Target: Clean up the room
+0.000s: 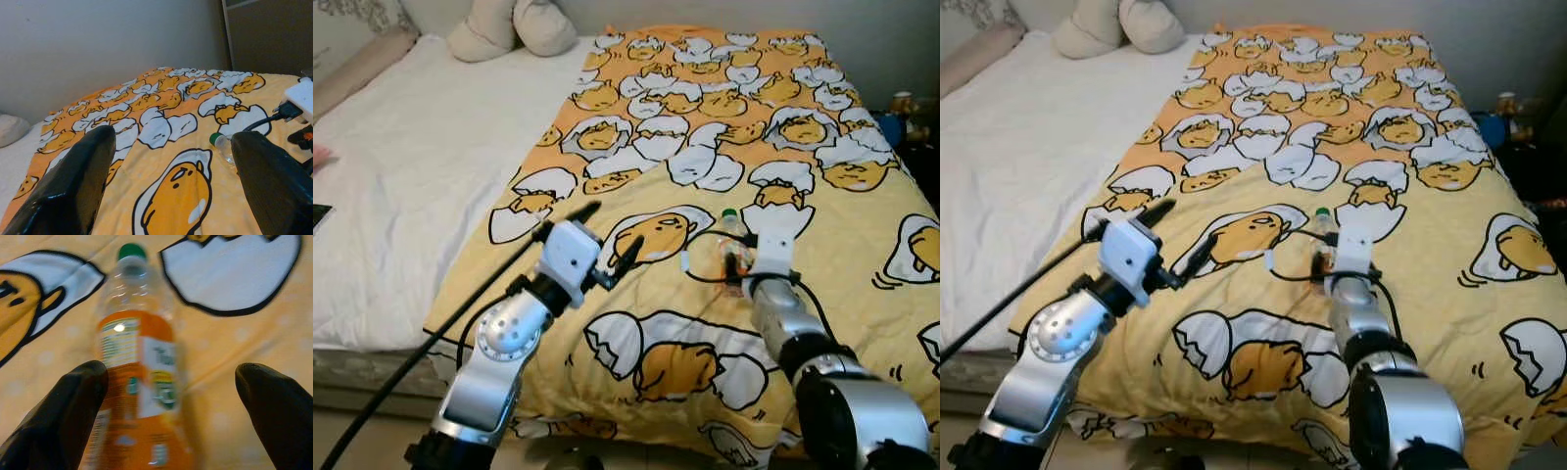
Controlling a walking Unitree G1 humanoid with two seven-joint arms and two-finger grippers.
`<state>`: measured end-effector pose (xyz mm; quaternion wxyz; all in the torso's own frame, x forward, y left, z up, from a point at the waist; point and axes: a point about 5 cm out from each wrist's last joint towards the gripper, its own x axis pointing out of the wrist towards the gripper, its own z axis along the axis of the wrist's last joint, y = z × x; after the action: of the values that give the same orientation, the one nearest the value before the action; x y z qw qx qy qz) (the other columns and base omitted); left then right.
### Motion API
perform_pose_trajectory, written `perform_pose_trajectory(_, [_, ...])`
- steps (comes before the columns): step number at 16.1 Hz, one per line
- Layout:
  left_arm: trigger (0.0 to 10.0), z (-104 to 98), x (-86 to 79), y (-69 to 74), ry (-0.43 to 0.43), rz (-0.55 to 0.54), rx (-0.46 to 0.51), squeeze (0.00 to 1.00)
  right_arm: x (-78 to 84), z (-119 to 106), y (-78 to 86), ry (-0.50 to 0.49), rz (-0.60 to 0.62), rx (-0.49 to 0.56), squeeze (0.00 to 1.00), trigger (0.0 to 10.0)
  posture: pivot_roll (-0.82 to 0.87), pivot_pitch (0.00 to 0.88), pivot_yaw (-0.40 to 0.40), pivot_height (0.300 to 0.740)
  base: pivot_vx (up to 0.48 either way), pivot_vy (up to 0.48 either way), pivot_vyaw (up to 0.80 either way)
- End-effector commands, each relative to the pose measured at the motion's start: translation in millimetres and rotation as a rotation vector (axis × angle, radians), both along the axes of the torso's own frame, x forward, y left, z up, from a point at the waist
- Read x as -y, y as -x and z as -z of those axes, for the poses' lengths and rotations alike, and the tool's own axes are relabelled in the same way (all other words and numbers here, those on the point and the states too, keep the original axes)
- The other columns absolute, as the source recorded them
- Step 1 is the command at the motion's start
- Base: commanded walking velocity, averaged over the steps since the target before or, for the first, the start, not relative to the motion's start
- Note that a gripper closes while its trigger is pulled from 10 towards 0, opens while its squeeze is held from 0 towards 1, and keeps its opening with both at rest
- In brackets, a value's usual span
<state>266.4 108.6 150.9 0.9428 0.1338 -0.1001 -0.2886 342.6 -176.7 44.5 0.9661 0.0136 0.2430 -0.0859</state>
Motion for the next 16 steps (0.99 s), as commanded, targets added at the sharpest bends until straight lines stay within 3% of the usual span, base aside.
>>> perform_pose_trajectory(1, [10.0,-1.3,-5.0,-1.3,-0.001,-0.021,-0.007,0.0,-5.2,5.6,2.7,-0.023,-0.014,-0.044,0.0,10.0,0.02,0.075,0.088,0.736,0.0,0.0,0.0])
perform_pose_trajectory(2, [10.0,-0.9,-4.6,-1.3,-0.004,-0.02,-0.012,0.0,-10.9,9.2,4.4,-0.063,-0.043,-0.077,0.0,10.0,0.02,0.074,0.087,0.736,0.0,0.0,0.0])
perform_pose_trajectory(3, [10.0,-1.4,-3.2,0.1,-0.007,-0.017,-0.021,0.0,-15.1,13.6,7.1,-0.093,-0.068,-0.115,0.0,0.0,0.02,0.074,0.081,0.736,0.0,0.0,0.0])
perform_pose_trajectory(9, [10.0,0.3,-4.3,0.2,-0.007,-0.041,-0.042,0.0,-21.8,19.4,11.1,-0.155,-0.092,-0.171,0.0,0.0,0.04,0.072,0.062,0.736,0.0,0.0,0.0])
perform_pose_trajectory(14, [10.0,11.3,1.0,-7.4,-0.049,-0.043,-0.072,0.0,-20.5,-0.2,-3.4,-0.048,-0.136,-0.048,0.0,0.0,0.01,0.035,0.049,0.736,0.0,0.0,0.0])
perform_pose_trajectory(16, [10.0,22.3,-1.8,-17.4,0.023,-0.107,-0.147,0.0,-12.2,-14.9,-11.5,0.016,-0.112,0.063,0.0,0.0,-0.02,0.004,0.048,0.736,0.0,0.0,0.0])
